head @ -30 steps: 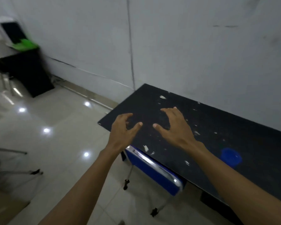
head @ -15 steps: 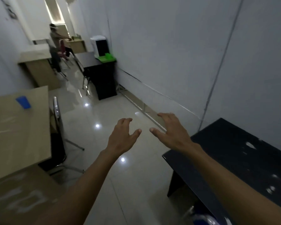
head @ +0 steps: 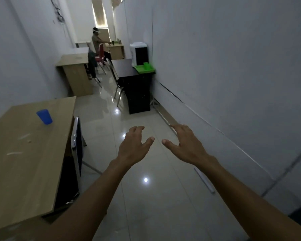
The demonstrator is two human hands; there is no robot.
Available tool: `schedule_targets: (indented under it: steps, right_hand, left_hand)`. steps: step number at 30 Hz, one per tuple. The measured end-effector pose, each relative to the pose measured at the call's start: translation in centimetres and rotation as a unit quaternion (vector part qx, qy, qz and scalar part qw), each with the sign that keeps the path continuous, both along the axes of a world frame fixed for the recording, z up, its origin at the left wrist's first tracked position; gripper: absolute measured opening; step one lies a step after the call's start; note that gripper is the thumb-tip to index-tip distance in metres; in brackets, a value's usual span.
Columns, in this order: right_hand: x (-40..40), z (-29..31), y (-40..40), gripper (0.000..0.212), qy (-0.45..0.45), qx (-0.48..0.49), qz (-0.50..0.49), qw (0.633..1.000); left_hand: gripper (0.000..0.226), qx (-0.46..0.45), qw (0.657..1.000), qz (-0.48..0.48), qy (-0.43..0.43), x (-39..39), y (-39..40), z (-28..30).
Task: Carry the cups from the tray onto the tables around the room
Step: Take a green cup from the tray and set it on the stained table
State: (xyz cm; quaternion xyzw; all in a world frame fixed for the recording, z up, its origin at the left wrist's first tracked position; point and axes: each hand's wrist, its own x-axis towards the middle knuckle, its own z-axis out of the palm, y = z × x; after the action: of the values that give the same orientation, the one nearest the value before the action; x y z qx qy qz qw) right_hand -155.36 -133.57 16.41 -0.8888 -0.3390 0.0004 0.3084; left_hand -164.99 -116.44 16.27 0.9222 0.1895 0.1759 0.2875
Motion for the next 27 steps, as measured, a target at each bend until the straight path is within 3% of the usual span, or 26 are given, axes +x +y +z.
schedule_targets:
  steps: [11, 27]
  right_hand:
    - [20.9, 1.9, 16.9, 0.078, -0.018, -0.017, 0.064, 0.998]
    - [48.8, 2.2, 44.2, 0.092, -0.026, -0.046, 0.086, 0.995]
  left_hand:
    - [0.062, 0.008, 0.997, 0.077, 0.023, 17.7, 16.0, 1.6]
    - [0.061, 0.036, 0.995, 0.086, 0.023, 42.6, 44.0, 3.2]
